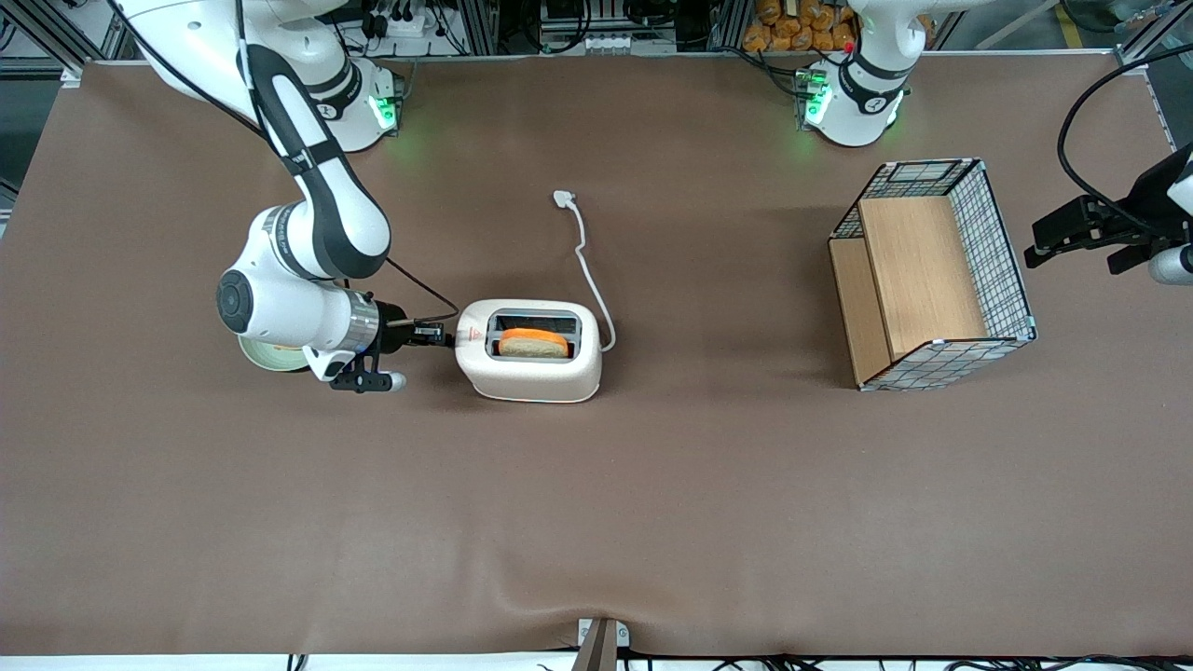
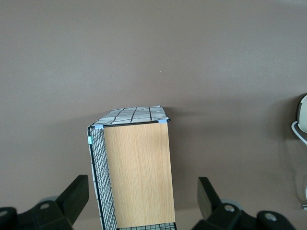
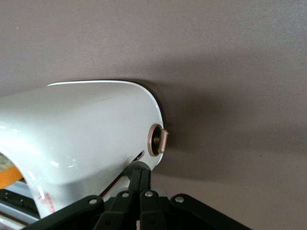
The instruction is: Press toaster button with right arm
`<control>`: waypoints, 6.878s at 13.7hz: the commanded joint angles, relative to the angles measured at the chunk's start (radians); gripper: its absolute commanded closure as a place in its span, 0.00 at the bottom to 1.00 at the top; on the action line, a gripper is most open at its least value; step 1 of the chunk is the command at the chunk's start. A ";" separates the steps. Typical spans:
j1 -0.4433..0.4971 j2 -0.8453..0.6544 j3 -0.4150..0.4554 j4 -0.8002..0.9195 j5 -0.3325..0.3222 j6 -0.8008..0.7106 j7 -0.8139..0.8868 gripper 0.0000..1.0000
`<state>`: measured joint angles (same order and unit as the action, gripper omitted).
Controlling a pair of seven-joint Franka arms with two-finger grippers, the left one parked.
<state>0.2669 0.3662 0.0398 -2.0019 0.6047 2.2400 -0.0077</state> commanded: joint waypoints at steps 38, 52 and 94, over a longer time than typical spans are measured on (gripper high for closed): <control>0.057 0.096 -0.005 -0.032 0.119 0.135 -0.117 1.00; 0.049 0.088 -0.006 -0.026 0.118 0.121 -0.117 1.00; -0.285 -0.383 -0.060 0.536 -0.542 -0.869 -0.034 0.00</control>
<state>-0.0129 0.0775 -0.0352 -1.3193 0.1059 1.3230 -0.0620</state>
